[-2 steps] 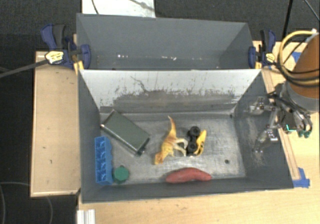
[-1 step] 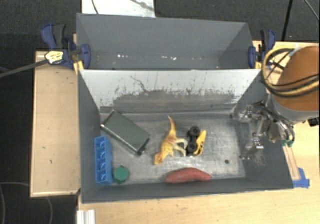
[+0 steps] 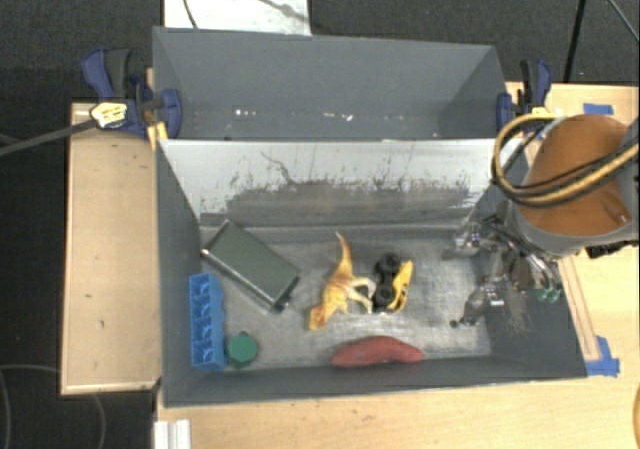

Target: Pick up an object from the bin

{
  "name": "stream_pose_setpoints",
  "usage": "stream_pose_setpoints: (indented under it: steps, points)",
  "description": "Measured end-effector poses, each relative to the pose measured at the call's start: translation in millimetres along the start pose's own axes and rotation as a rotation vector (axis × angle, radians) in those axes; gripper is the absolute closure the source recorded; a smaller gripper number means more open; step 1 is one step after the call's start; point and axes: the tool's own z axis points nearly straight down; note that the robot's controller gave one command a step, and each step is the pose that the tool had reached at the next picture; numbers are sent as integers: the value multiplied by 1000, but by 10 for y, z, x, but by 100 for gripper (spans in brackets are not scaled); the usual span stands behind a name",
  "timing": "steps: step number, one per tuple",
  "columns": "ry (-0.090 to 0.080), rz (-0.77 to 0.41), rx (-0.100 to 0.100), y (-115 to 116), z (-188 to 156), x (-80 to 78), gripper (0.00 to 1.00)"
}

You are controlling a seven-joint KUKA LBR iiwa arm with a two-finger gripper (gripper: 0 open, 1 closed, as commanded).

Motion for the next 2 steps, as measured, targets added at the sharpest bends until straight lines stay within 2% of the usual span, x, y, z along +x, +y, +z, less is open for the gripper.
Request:
stream_pose_setpoints:
  steps: [1, 2]
  points:
    - [6, 37, -1, 198, 453, -42, 0]
    - [8, 49, -1, 477, 594, -91, 0]
